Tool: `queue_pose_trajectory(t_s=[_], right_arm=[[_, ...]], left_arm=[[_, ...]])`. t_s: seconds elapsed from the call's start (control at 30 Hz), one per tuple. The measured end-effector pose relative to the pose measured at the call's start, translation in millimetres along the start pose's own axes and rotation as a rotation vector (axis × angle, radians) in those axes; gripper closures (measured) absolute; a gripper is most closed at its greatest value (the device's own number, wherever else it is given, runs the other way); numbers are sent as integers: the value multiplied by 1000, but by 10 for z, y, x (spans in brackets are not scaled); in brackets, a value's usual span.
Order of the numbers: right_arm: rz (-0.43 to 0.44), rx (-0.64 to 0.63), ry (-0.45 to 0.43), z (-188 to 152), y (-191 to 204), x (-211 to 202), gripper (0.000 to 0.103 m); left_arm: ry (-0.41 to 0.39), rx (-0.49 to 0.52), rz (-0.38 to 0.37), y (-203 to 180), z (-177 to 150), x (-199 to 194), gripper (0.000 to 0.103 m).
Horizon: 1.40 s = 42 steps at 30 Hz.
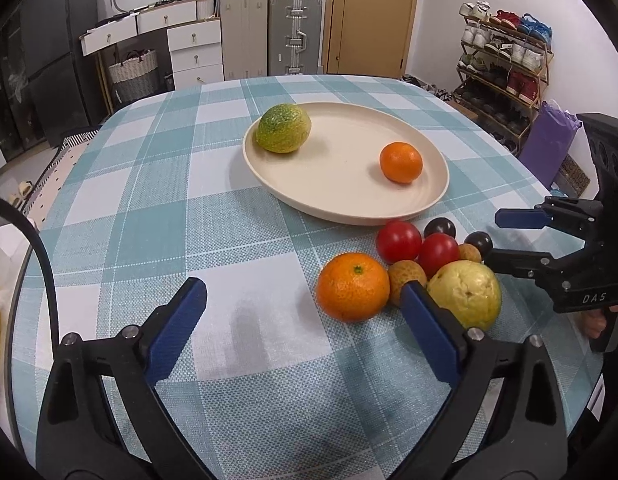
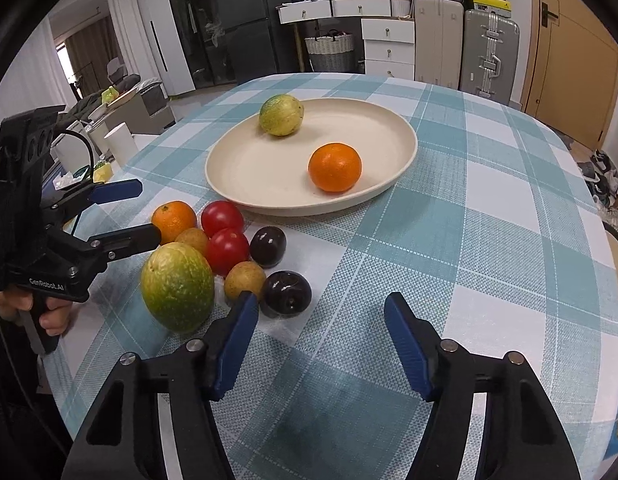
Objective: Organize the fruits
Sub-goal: 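Withdraw both grippers from the plate back toward the fruit cluster, then grasp the orange with the left gripper while the right gripper grasps a dark plum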
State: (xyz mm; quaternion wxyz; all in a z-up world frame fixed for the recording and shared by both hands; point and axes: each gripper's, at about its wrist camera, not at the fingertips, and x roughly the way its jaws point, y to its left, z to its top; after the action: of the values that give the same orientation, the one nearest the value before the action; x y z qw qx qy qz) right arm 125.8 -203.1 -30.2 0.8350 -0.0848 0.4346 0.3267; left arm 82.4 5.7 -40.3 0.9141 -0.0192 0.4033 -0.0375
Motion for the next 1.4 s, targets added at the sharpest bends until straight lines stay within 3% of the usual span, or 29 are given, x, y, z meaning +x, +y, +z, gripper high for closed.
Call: queue_pose_trajectory(t_s=[0.1,0.3,0.57,0.73,0.9,1.2,1.4], right_arm=[[0,-1,-1,9,-7,-6,37],[0,-6,-1,7,12,-10,37],[8,-1,-5,13,6,-24,37],[17,-5,-1,17,5,-18,39],[26,-36,9,23,41,7,53],[65,-106,10,69,86,41,65],[136,-137,16,88,76,43,76]], left_arm=[[13,-3,-8,10,5,35,9],[24,10,-47,-14,1,71,26],[20,39,-148,-95,-2,50,68],[16,41,-125,-77,-24,11,68],[13,15,-107,28,-35,-15,68],[10,18,-105,26,-49,-19,68],[9,17,-105,24,-47,-22,68]])
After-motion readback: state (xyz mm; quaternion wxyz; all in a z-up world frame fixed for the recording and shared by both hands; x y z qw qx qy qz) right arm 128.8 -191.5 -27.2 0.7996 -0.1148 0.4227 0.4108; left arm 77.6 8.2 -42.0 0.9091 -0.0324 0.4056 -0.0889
